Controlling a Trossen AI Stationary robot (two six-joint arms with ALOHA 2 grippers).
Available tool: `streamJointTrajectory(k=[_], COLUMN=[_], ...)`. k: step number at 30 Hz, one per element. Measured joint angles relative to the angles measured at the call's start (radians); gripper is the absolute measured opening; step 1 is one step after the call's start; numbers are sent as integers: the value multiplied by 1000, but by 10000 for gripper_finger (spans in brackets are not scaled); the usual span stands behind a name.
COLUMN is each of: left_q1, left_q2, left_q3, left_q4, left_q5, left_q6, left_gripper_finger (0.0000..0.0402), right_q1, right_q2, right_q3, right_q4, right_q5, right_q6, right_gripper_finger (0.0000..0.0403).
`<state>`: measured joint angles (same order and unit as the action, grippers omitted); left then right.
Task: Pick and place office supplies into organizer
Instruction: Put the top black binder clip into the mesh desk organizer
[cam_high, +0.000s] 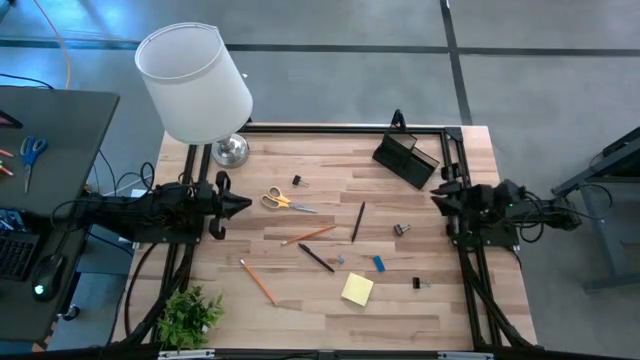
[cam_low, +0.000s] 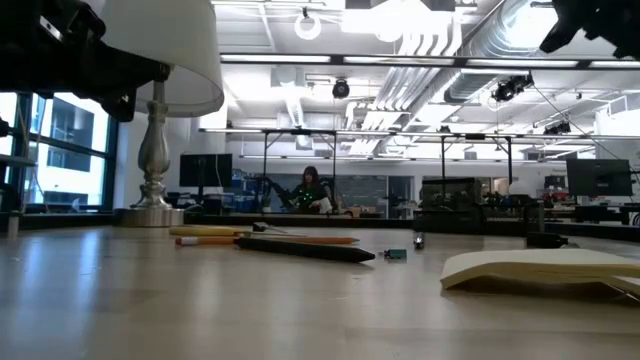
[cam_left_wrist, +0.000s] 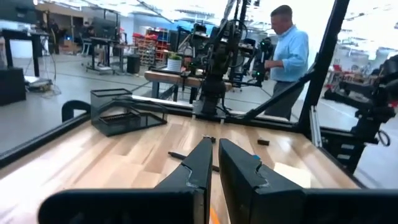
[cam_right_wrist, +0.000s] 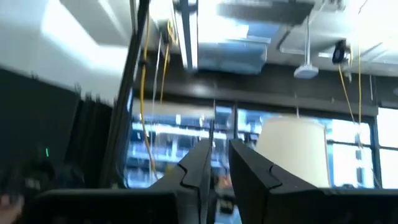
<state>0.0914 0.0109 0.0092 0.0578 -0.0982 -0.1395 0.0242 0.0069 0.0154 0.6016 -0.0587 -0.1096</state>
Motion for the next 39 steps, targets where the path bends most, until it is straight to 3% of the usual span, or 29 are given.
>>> streamJointTrajectory(k=[5, 11, 18, 25, 29, 34, 39], left_q1=[0, 0, 0, 0, 0, 0, 0], left_q2=[0, 0, 0, 94, 240, 425, 574], left_q3=[0, 0, 2, 65, 121, 159, 162], left_q4=[20, 172, 296, 295, 283, 317, 401], left_q5=[5, 48, 79, 54, 77, 179, 229], left_q6=[-16, -13, -21, 1, 31, 64, 57], left_gripper_finger=[19, 19, 19, 19, 19, 20, 64], right_q1=[0, 0, 0, 0, 0, 8, 44], right_q2=[0, 0, 38, 263, 431, 620, 765], right_q3=[0, 0, 5, 155, 230, 308, 379], right_q4=[17, 13, -34, -432, -569, -751, -836], right_q5=[-2, 8, 179, 352, 357, 337, 317], right_q6=[5, 0, -2, 77, 164, 209, 231], right_gripper_finger=[53, 52, 53, 90, 131, 190, 238])
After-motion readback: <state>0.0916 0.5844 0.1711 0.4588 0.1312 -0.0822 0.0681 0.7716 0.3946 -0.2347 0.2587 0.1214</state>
